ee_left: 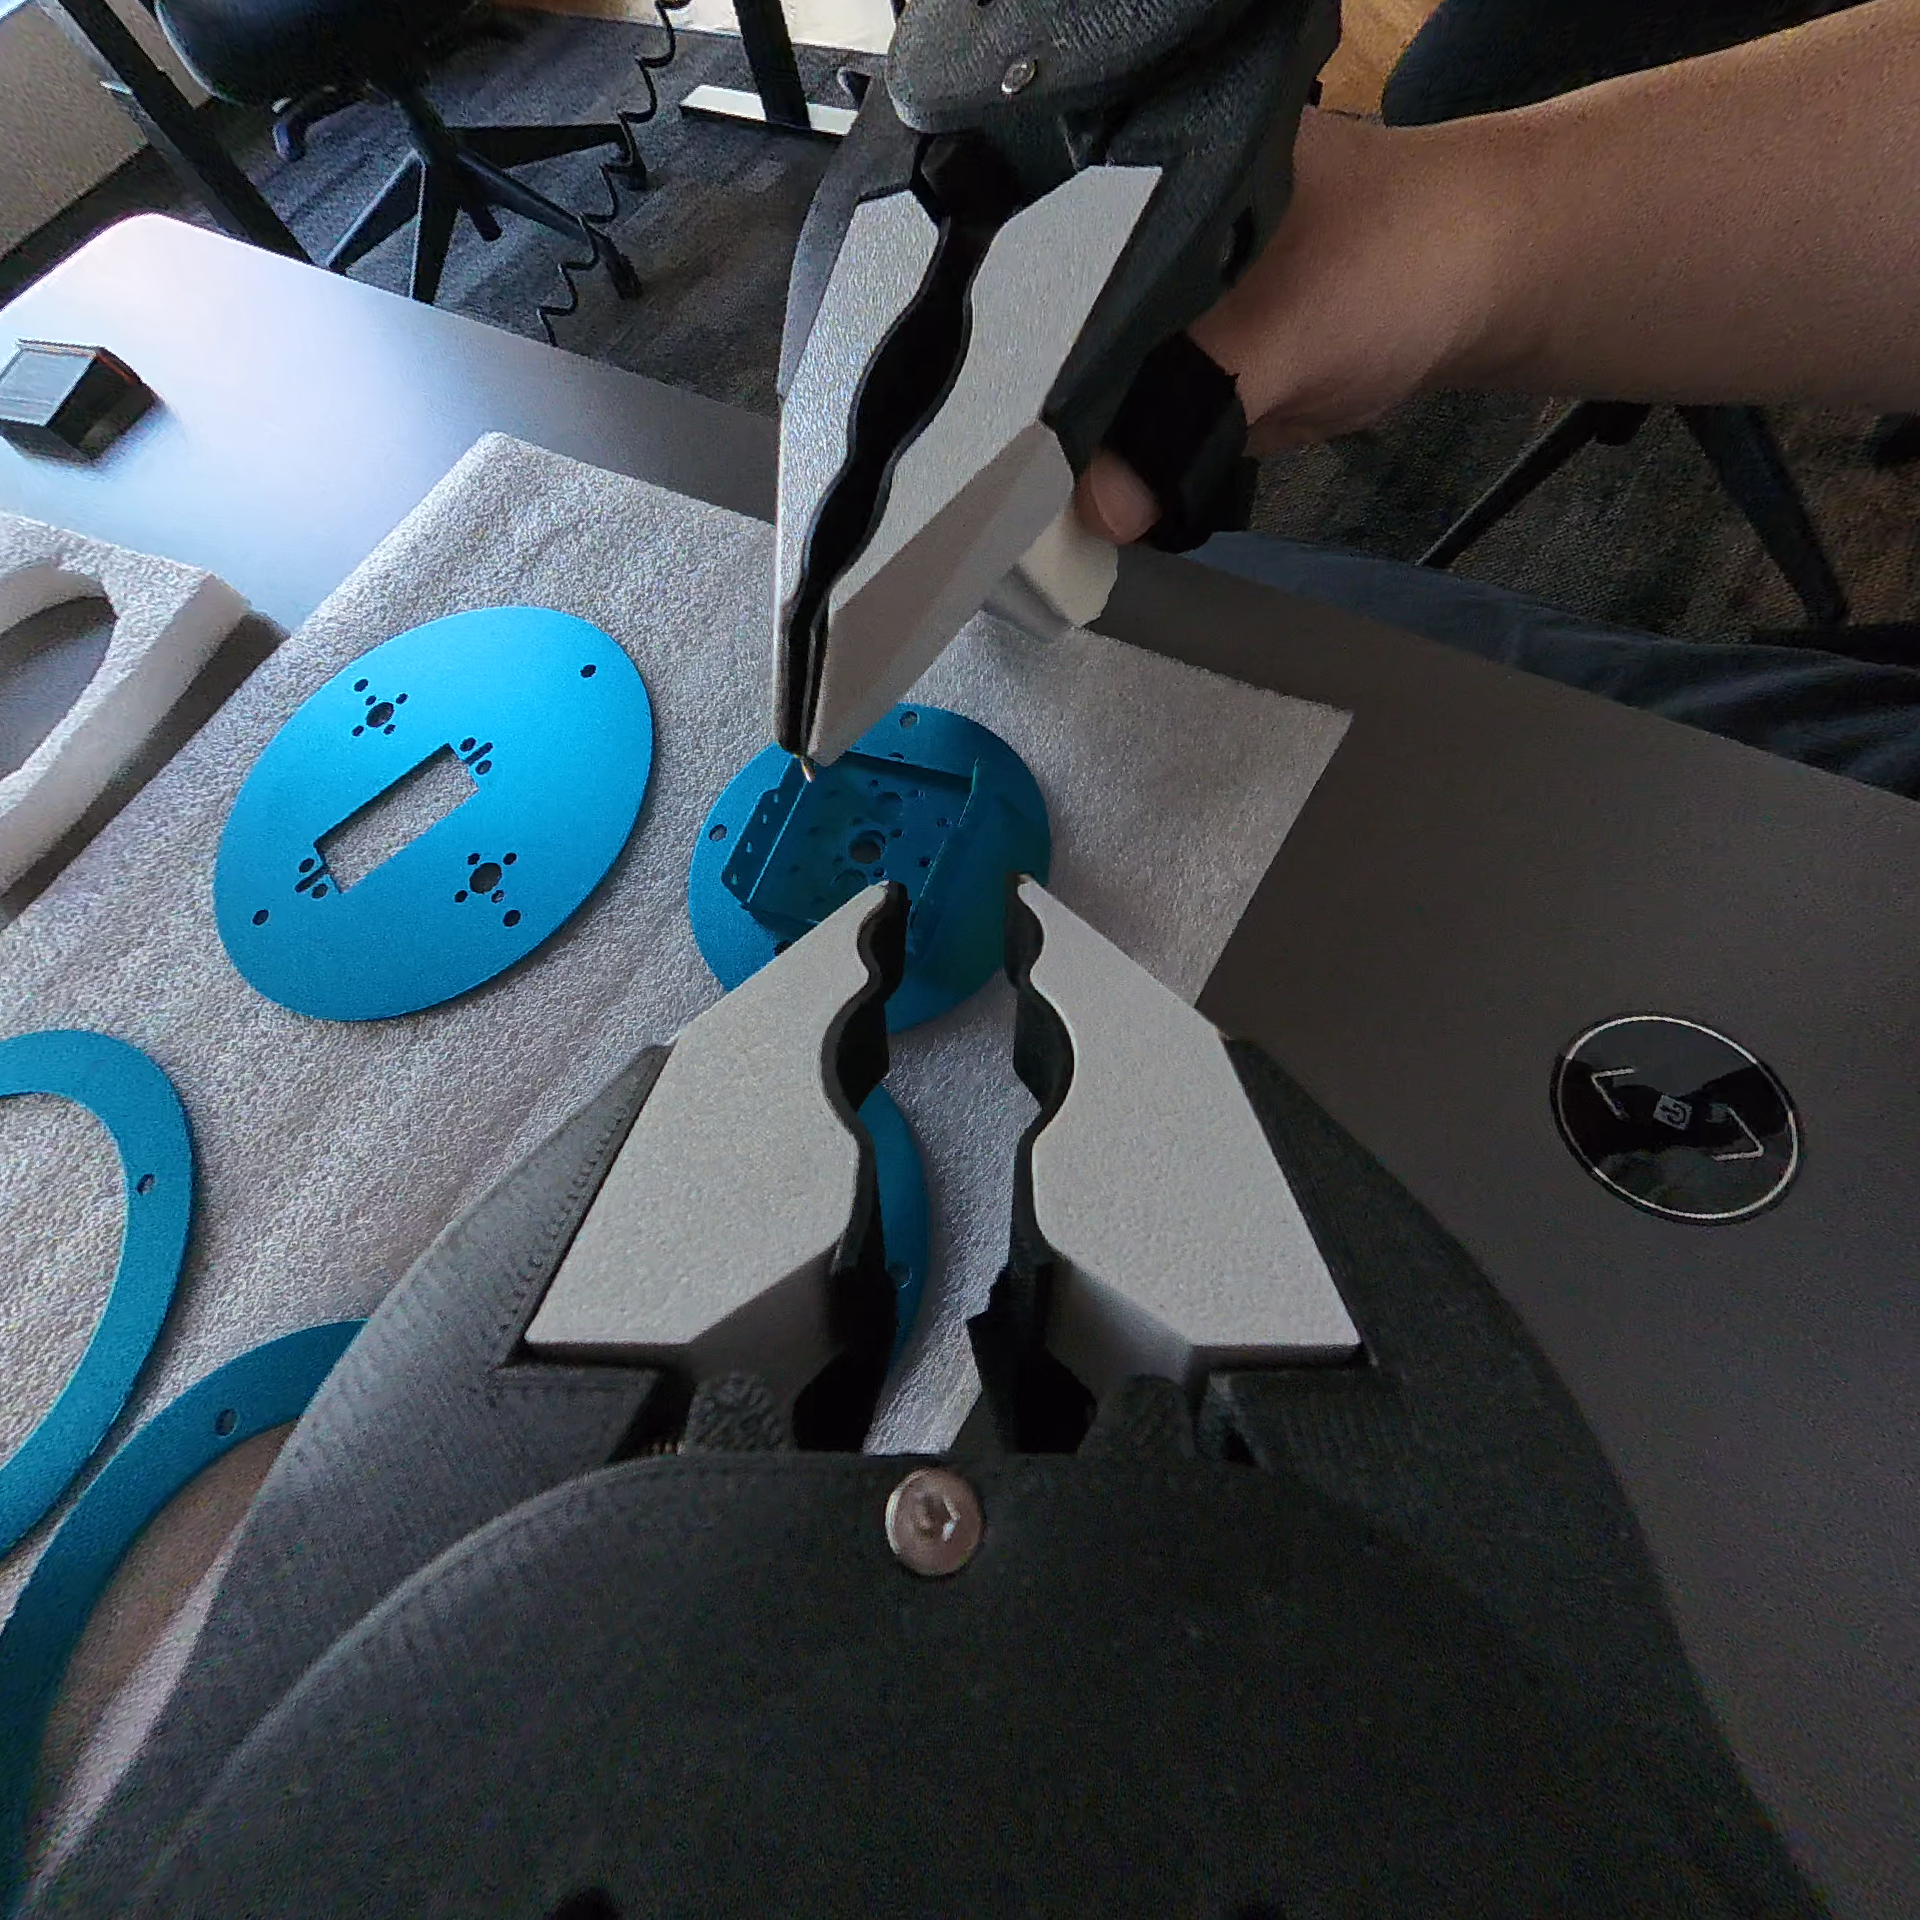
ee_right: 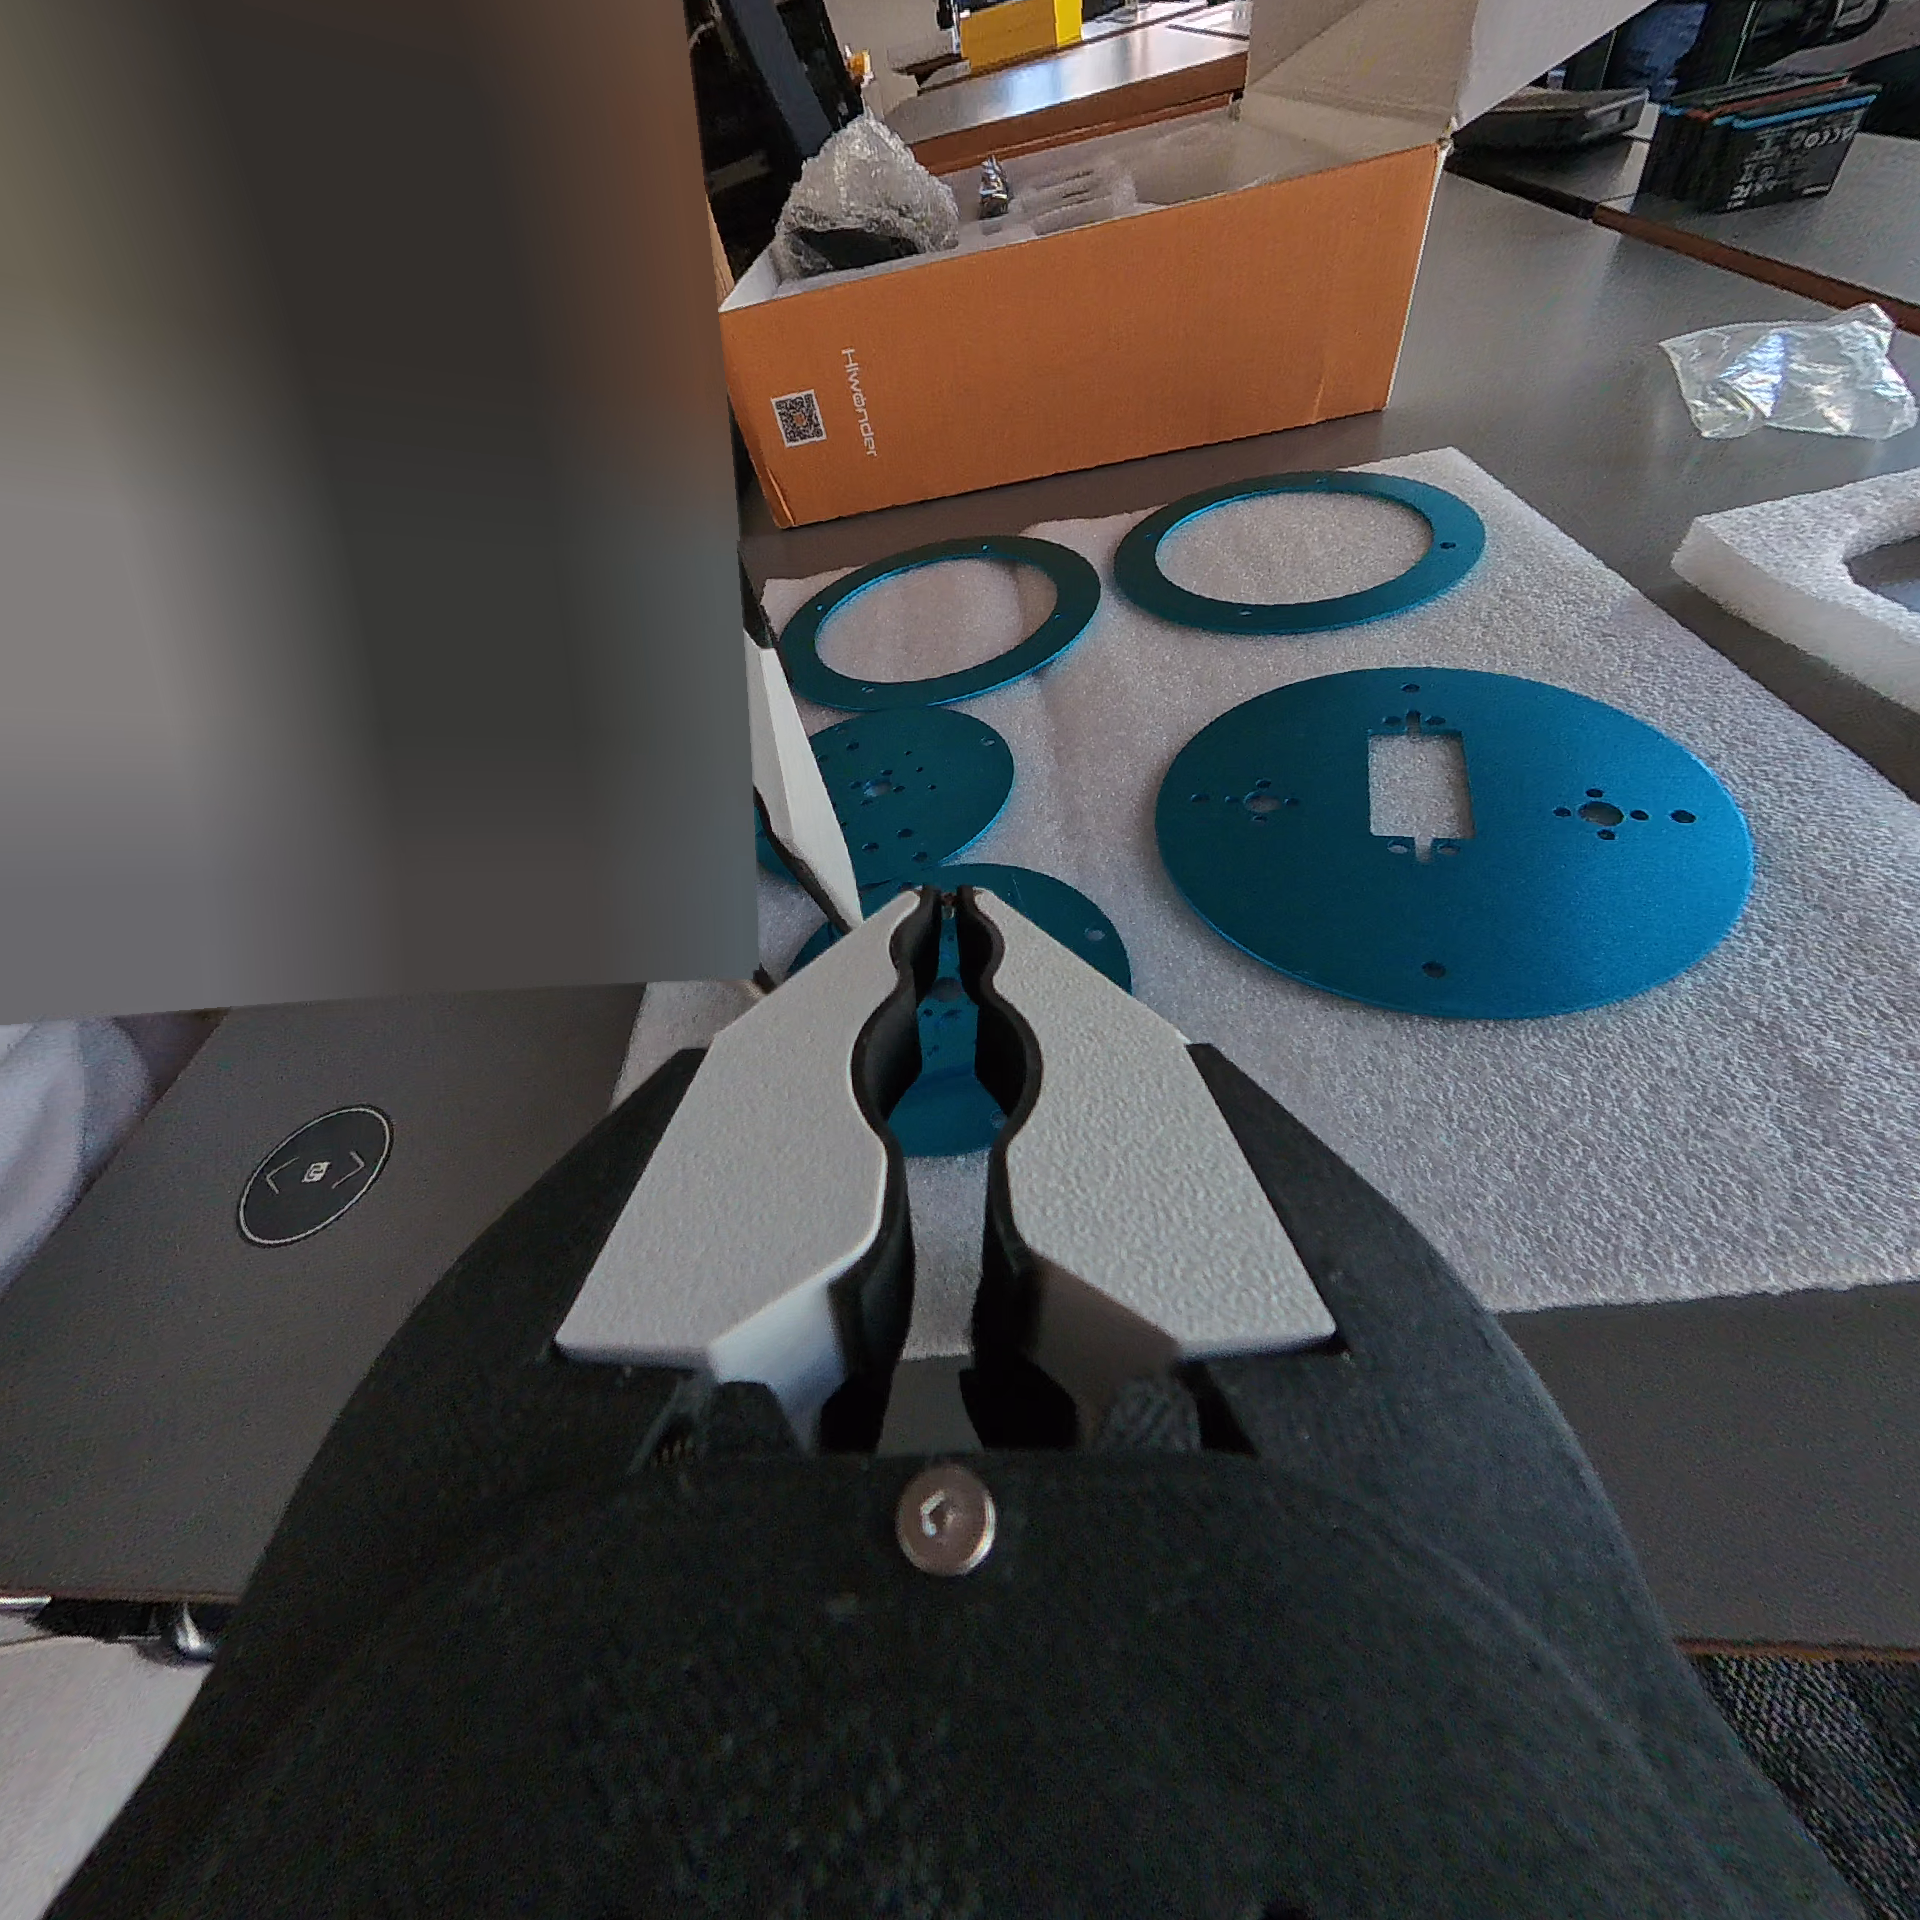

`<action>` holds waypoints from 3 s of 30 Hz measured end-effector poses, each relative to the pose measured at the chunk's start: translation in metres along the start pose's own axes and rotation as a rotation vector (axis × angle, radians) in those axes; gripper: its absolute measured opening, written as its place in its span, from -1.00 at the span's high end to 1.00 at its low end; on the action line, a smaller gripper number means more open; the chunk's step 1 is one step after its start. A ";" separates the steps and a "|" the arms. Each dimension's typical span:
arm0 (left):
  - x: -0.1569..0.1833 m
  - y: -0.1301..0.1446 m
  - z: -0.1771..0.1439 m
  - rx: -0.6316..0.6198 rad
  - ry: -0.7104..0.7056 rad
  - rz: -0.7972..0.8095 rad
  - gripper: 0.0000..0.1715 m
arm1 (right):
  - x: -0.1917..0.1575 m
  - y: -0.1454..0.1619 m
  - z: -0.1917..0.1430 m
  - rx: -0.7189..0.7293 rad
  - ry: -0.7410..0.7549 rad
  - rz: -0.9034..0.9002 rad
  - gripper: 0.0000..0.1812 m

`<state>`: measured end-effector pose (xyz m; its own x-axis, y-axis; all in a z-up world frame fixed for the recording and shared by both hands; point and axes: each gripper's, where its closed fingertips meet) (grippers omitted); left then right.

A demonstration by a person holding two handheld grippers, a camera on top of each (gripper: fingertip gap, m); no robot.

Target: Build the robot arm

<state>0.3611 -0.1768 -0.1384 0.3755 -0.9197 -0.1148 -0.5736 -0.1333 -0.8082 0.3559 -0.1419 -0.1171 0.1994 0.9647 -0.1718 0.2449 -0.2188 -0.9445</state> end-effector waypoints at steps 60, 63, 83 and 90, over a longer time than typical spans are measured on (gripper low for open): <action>-0.012 0.003 -0.002 0.000 -0.039 -0.090 0.81 | 0.001 0.007 -0.002 -0.099 -0.081 -0.038 0.99; -0.013 0.003 -0.003 0.000 -0.046 -0.088 0.83 | 0.000 0.007 -0.002 -0.098 -0.080 -0.040 0.99; -0.007 0.002 -0.004 0.009 -0.032 -0.053 0.85 | -0.006 0.005 0.002 -0.133 -0.107 -0.071 0.99; -0.006 -0.002 -0.009 0.051 -0.014 -0.100 0.81 | -0.018 0.005 0.005 -0.256 -0.311 -0.067 0.99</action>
<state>0.3535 -0.1748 -0.1306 0.4392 -0.8975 -0.0401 -0.4950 -0.2046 -0.8445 0.3485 -0.1595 -0.1200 -0.1117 0.9677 -0.2258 0.4839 -0.1455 -0.8629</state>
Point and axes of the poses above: each gripper's, where its closed fingertips meet, z out along the fingers, y out of its underside, x = y × z across the jaws, and after that the axes turned 5 degrees about y, right-handed
